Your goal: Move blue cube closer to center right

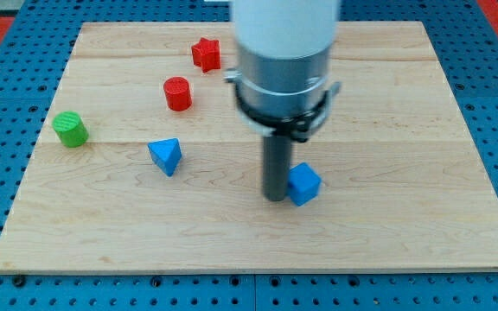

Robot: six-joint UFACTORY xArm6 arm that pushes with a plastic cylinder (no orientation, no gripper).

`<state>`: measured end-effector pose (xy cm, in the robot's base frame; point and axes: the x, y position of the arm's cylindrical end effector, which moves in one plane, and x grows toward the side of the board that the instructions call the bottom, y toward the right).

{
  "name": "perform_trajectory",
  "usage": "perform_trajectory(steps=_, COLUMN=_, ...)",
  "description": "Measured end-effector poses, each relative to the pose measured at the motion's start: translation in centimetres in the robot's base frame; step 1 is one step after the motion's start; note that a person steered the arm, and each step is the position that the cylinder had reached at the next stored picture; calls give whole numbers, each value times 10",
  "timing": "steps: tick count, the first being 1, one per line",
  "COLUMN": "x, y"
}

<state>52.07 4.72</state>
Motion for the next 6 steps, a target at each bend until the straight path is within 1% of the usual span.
perform_trajectory(steps=1, x=-11, y=55)
perform_trajectory(steps=2, x=8, y=93)
perform_trajectory(steps=3, x=1, y=121)
perform_trajectory(steps=4, x=-15, y=141)
perform_trajectory(steps=6, x=-59, y=179)
